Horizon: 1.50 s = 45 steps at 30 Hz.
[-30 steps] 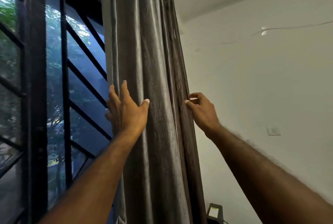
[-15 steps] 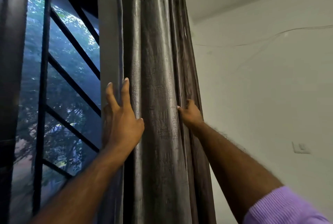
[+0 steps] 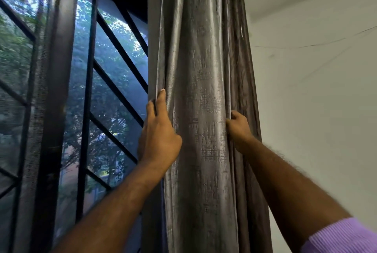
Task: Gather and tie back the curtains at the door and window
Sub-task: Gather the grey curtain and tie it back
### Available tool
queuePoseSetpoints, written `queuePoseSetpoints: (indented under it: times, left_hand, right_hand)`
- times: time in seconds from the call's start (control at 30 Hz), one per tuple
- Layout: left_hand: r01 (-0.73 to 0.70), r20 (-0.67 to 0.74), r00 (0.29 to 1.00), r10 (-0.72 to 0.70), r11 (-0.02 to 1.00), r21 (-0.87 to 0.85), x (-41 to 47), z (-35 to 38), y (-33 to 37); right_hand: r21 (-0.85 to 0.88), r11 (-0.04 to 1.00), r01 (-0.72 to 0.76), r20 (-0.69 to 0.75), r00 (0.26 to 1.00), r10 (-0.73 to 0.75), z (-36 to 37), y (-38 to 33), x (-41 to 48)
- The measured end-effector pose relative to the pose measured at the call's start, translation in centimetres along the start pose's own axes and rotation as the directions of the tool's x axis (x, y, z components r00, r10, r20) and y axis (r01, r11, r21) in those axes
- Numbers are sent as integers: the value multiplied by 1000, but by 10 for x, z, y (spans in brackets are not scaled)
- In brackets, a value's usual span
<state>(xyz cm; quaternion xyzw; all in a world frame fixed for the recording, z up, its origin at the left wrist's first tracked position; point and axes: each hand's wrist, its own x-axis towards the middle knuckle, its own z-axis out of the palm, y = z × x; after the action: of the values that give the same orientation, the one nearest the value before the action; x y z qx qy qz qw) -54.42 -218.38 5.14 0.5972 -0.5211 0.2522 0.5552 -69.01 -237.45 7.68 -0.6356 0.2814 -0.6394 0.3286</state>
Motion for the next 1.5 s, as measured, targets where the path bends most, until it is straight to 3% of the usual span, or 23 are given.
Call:
queuePoseSetpoints:
  times: [0.07, 0.27, 0.4, 0.47, 0.57, 0.67, 0.83, 1.0, 1.27, 1.37, 1.5]
  left_hand:
    - [1, -7, 1000, -1, 1000, 1, 0, -2, -5]
    - [-45, -31, 999, 44, 999, -8, 0, -4, -11]
    - [-42, -25, 999, 42, 999, 1, 1, -5, -11]
    - [-26, -26, 999, 26, 1000, 8, 2, -4, -10]
    - [-30, -39, 999, 31, 999, 17, 4, -2, -10]
    - [-36, -80, 996, 38, 999, 32, 6, -1, -13]
    - [-38, -109, 993, 42, 998, 41, 10, -2, -19]
    - [4, -138, 990, 7, 997, 81, 7, -24, -26]
    - [15, -186, 982, -8, 999, 39, -6, -99, -26]
    - [50, -204, 978, -35, 996, 71, -6, -129, -23]
    - [43, -177, 984, -25, 994, 96, -17, -150, -18]
  right_hand:
    - [89, 995, 55, -38, 998, -51, -4, -4, 1]
    - [18, 977, 213, -214, 955, -204, -12, -11, -2]
    - [-137, 965, 223, -385, 886, -259, -20, -11, 1]
    - [-220, 954, 203, -394, 876, -277, -23, -14, 6]
    - [-195, 962, 192, -302, 921, -245, -21, -17, 10]
    - [-85, 973, 215, -100, 970, -223, -11, -20, 9]
    - [8, 976, 216, 46, 975, -216, 9, -30, 8]
    - [83, 956, 281, 131, 948, -290, 41, -57, -18]
    - [245, 903, 353, 222, 886, -407, 99, -176, -111]
    - [278, 854, 439, 193, 846, -498, 97, -202, -145]
    - [253, 864, 436, 254, 832, -494, 60, -216, -167]
